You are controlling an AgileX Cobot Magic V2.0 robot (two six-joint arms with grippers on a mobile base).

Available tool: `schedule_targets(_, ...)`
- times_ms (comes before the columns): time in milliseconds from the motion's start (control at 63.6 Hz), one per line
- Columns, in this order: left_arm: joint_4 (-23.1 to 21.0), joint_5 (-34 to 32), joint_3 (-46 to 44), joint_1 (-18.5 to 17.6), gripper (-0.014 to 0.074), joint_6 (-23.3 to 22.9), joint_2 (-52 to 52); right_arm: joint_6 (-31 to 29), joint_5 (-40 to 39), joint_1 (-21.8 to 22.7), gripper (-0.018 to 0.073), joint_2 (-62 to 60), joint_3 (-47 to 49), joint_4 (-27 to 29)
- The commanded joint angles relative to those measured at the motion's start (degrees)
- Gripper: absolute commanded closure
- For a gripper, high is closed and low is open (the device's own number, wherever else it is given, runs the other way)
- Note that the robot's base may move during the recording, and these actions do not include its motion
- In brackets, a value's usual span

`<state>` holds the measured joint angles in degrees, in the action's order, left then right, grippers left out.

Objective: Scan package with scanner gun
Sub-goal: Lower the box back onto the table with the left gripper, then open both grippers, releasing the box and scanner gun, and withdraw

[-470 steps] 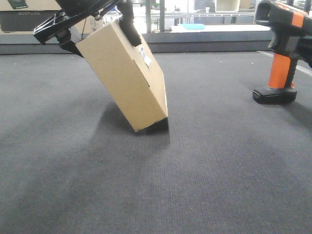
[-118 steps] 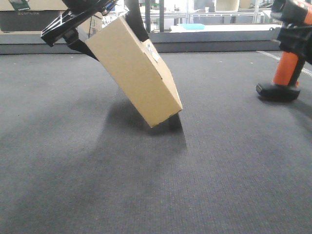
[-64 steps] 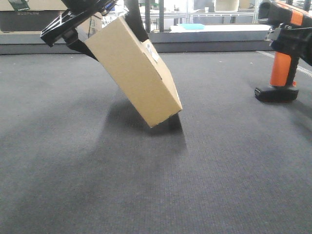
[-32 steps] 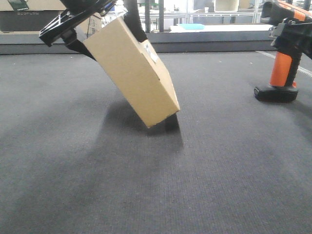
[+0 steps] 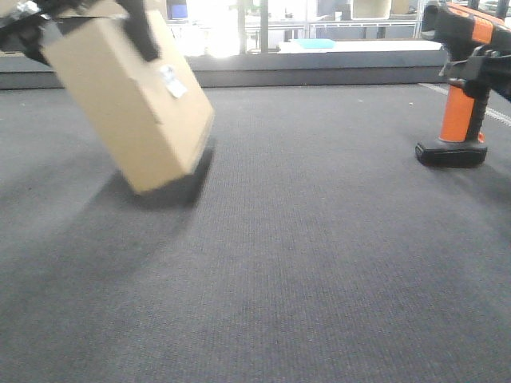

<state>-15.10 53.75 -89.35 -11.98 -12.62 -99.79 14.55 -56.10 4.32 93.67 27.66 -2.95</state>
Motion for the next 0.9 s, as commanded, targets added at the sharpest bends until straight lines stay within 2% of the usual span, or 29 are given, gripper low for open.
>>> schedule_targets(0, 1.7, 2.8, -1.9, 2.3, 0.0707, 5.5, 0.7, -0.1, -1.4, 0.0, -0.0001, -3.6, -2.3, -1.9)
schedule_targets(94, 6.4, 4.4, -2.1, 4.8, 0.0707, 6.7, 0.7, -0.1, -1.4, 0.0, -0.0001, -7.3, -4.9, -2.5)
schedule_targets(204, 15.1, 4.9, -2.1, 7.0, 0.0707, 6.7, 0.7, -0.1, 0.0, 0.0, -0.0001, -14.2, -7.9, -2.5)
schedule_targets(299, 19.3, 4.9, -2.1, 8.0, 0.0707, 6.7, 0.7, -0.1, 5.5, 0.0, -0.0001, -19.7, -9.2, -2.5)
schedule_targets(425, 20.2, 4.6, -1.2, 9.0, 0.0707, 6.7, 0.7, -0.1, 15.7, 0.0, -0.0001, -27.4, -9.3, -3.3)
schedule_targets(488, 20.6, 4.0, -0.3, 9.6, 0.0707, 8.2, 0.7, -0.1, 18.7, 0.0, -0.0001, -30.6, -9.3, -3.4)
schedule_targets(551, 20.6, 3.9, 0.7, 10.1, 0.0707, 9.8, 0.7, -0.1, 20.5, 0.0, -0.0001, -33.3, -9.3, -3.4)
schedule_targets(881, 19.4, 2.2, 3.4, 11.8, 0.0707, 9.6, 0.7, -0.1, 25.1, 0.0, -0.0001, -37.4, -9.3, -3.4)
